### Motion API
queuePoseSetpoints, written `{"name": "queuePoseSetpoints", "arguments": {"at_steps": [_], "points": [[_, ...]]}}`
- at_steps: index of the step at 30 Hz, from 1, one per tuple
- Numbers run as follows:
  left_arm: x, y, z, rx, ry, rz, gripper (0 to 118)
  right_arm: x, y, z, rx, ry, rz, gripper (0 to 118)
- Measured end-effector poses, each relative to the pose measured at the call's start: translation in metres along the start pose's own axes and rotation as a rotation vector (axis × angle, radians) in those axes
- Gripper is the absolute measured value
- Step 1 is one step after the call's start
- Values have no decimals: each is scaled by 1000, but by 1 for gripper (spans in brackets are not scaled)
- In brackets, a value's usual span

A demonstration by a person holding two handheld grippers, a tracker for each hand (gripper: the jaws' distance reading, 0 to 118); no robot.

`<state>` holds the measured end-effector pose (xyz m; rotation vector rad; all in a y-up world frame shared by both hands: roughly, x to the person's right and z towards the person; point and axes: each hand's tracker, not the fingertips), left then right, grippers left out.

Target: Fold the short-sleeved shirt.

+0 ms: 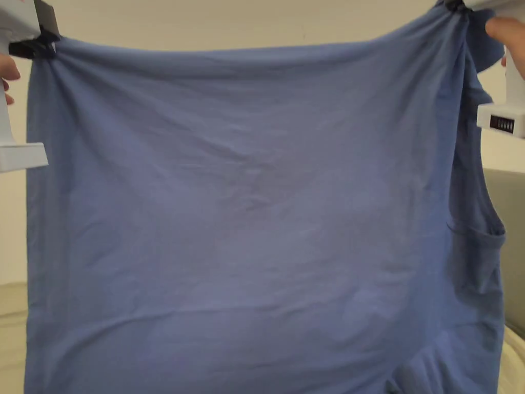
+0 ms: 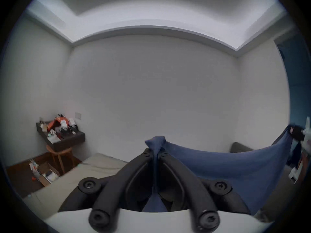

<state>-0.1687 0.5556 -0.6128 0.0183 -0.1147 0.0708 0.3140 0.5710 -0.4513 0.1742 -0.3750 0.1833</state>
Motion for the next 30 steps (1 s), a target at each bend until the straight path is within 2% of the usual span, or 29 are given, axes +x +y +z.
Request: {"name": "queuePoseSetpoints", "arguments": {"at_steps": [3,5,7,11,16,18,20,25,30], "points": [[4,-25,-19,-28,30,-64,2,-14,-25,-20,-16,8,39,6],[0,-47,-36,-60,23,-41,2,-20,-50,-30,-44,16,40,6],[-4,-76,-48,-99,9,0,2,-18,-84,-56,-105,43,20,6],[-3,-144,-74,-159,8,-60,2,-20,-166,-75,-199,68,4,6],[4,-230,-105,-304,-29,-36,2,-21,-264,-76,-343,98,-36,6],[8,-264,-110,-356,-33,-29,2,-19,-295,-73,-391,108,-77,6],[9,-290,-110,-405,-53,-25,2,-15,-321,-72,-427,108,-121,6],[6,-331,-87,-450,-77,-6,3,-9,-348,-51,-458,124,-125,6],[-4,-362,-14,-458,-147,28,2,-8,-366,23,-475,187,-152,6]]}}
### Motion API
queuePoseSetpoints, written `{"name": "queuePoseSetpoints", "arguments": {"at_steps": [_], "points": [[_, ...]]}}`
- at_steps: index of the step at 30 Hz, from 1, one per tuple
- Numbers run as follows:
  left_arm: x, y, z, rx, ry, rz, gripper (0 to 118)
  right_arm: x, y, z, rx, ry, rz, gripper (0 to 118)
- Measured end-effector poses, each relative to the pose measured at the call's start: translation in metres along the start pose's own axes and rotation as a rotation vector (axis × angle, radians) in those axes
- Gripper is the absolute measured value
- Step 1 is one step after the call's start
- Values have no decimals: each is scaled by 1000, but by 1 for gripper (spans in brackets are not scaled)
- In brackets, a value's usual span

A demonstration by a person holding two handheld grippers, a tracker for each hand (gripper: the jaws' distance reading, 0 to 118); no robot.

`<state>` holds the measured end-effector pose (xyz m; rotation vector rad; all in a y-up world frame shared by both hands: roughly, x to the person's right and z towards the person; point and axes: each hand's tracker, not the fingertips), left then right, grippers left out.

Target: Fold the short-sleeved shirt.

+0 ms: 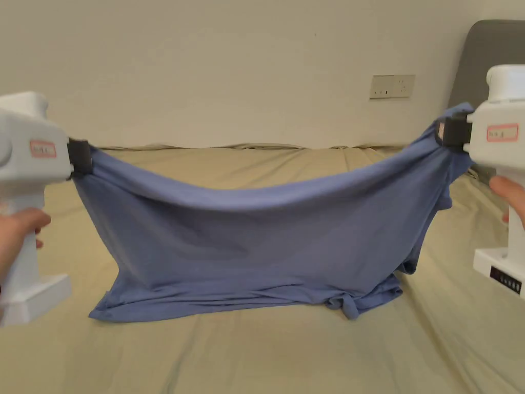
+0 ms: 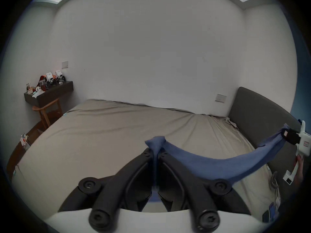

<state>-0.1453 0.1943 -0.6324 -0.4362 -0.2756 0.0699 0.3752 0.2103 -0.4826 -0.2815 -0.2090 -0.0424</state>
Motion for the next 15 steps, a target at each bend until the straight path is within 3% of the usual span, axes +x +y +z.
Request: {"name": "queuePoseSetpoints", "arguments": {"at_steps": [7,11,15], "points": [[-1,-128,115,-58,-51,-1,3,-13,-130,123,-114,28,65,6],[-8,-194,187,-72,-81,42,2,-16,-208,197,-163,42,-69,6],[-13,-240,253,-75,-65,33,3,-8,-263,260,-181,31,-89,6]]}}
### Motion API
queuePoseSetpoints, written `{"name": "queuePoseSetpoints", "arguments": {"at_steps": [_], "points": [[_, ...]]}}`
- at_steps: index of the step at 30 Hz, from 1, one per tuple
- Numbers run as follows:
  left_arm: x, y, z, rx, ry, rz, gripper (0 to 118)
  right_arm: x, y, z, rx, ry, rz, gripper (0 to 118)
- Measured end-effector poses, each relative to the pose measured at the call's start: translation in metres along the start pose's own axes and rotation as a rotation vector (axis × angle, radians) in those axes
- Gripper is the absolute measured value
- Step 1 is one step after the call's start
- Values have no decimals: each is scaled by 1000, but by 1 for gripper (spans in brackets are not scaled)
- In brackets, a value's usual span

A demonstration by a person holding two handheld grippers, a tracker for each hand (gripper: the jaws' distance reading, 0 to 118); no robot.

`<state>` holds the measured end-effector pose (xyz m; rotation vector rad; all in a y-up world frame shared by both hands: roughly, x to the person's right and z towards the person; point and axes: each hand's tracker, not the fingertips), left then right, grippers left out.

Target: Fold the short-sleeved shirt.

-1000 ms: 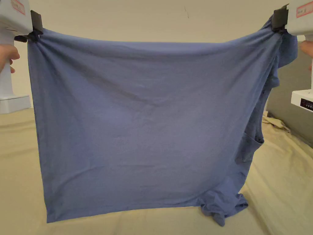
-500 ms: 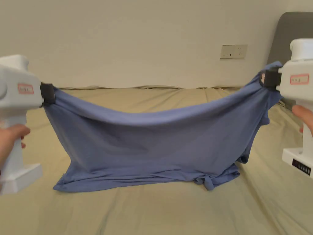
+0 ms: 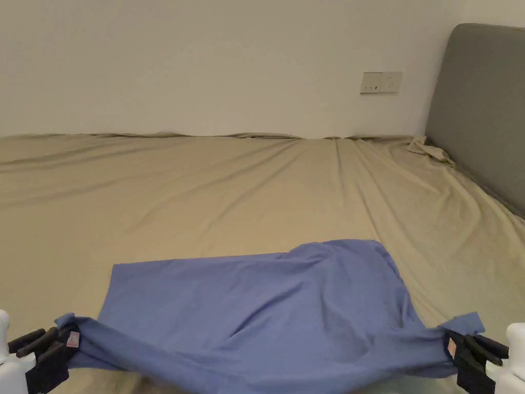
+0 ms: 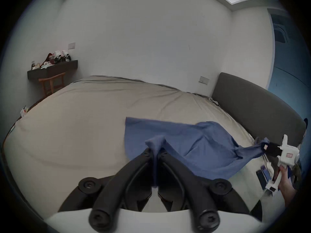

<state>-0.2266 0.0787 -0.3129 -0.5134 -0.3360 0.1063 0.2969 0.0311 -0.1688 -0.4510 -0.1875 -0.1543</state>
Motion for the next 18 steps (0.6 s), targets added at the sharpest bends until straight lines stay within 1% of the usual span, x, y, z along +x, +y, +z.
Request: {"name": "queuePoseSetpoints", "arguments": {"at_steps": [1,2,5,7,8,9,13,14,15,16,17,18], "points": [[-1,-9,9,-8,8,0,3,2,-11,12,-21,1,-23,6],[-4,-19,21,-28,32,-10,3,4,-23,27,-28,1,-29,6],[-14,-50,49,-88,52,38,2,6,-55,69,-67,-22,-26,6],[-15,-67,62,-128,62,38,2,6,-71,92,-103,-22,-38,6],[-15,-74,67,-141,71,36,2,5,-78,101,-123,-26,-29,6],[-15,-82,73,-171,85,17,2,4,-83,107,-144,-46,-17,6],[-18,-109,75,-272,97,-4,3,9,-96,111,-203,-50,-20,6],[-26,-118,70,-309,106,-14,5,9,-98,108,-215,-53,-12,19],[-28,-122,65,-332,122,-19,38,8,-98,105,-224,-62,-2,67],[-31,-124,62,-346,120,-16,93,7,-98,103,-231,-61,5,103],[-34,-126,59,-352,112,-12,118,8,-98,98,-247,-53,19,117],[-32,-127,59,-350,111,1,118,5,-96,92,-287,-62,44,117]]}}
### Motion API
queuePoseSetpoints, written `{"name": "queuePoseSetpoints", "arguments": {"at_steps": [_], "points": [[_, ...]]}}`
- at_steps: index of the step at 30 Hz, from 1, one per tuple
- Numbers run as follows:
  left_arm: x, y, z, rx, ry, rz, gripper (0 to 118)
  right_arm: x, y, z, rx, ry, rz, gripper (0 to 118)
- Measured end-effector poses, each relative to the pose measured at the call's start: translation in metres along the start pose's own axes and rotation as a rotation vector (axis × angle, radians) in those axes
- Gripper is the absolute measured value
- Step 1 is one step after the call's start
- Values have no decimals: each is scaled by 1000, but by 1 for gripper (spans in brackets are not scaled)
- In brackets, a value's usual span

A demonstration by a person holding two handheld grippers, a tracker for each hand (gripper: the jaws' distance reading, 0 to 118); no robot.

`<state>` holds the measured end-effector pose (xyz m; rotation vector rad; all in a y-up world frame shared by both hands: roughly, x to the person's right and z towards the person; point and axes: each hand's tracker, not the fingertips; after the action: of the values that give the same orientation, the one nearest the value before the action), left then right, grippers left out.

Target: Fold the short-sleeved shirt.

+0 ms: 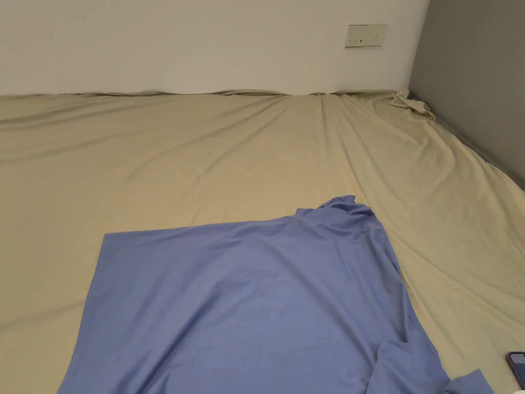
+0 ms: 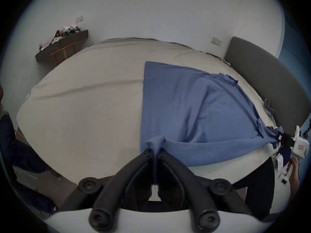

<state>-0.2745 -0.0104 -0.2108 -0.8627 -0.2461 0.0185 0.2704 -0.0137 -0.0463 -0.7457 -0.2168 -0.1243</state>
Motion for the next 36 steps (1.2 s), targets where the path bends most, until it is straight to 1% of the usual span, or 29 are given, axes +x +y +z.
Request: {"name": "queuePoseSetpoints", "arguments": {"at_steps": [2,3,4,5,6,7,8,9,11,12,13,14,15,16,17,19,20,22,24,25,26,27,30,31,32,33,34,35,36], "points": [[-3,1,-2,4,5,64,118,-5,5,-5,-48,-52,33,117],[-2,2,0,17,19,67,118,-6,8,-6,-81,-45,39,117],[2,1,3,11,19,55,118,-7,10,-3,-71,-42,26,117],[0,14,26,11,20,54,118,-9,13,8,-51,-38,11,115],[1,28,41,153,10,42,109,-11,16,18,-45,-26,-9,87],[4,40,57,149,19,16,81,-13,17,28,-29,-25,-35,26],[37,20,81,167,39,9,24,-17,18,38,-21,-32,-49,2],[51,20,98,184,49,-2,0,-20,19,46,-16,-36,-50,2],[68,29,129,186,55,-4,0,-29,16,61,-5,-33,-46,2],[46,10,115,189,39,-20,0,-35,16,67,18,-21,-34,2],[50,10,117,182,52,-79,0,-40,16,66,9,-37,-27,2],[57,10,114,186,99,-119,0,-45,15,70,40,-98,-28,2],[58,9,107,155,157,-172,0,-46,12,75,29,-61,-24,2],[55,4,99,124,147,-170,0,-46,14,74,-2,-2,-19,2],[50,5,87,75,119,-167,6,-47,16,73,-10,-5,-22,2],[46,4,63,55,119,-151,91,-49,13,56,-3,-3,-19,2],[46,8,56,53,128,-151,97,-50,14,52,-16,6,-15,2],[40,8,32,37,144,-123,97,-53,18,51,-12,25,-10,2],[28,5,4,-48,90,-89,97,-57,21,47,-12,33,-1,2],[26,5,-7,-72,59,-77,92,-58,23,46,-11,37,5,2],[25,2,-23,-107,105,-77,62,-60,25,45,-14,43,11,2],[23,0,-33,-123,157,-92,12,-62,26,45,-13,46,15,2],[18,-5,-55,-218,187,-153,9,-65,28,43,-22,52,23,2],[17,-7,-56,-251,92,-164,9,-65,27,41,-24,53,24,2],[20,-5,-54,-277,49,-161,9,-65,27,40,-31,53,29,3],[26,-5,-50,-205,-17,-26,9,-65,26,39,-37,51,34,36],[32,-3,-49,-233,36,-93,9,-64,26,38,-45,47,38,92],[38,-3,-48,-227,73,-171,9,-61,24,36,-60,53,39,118],[42,-3,-47,-204,85,-165,9,-57,23,34,-76,60,34,118]]}}
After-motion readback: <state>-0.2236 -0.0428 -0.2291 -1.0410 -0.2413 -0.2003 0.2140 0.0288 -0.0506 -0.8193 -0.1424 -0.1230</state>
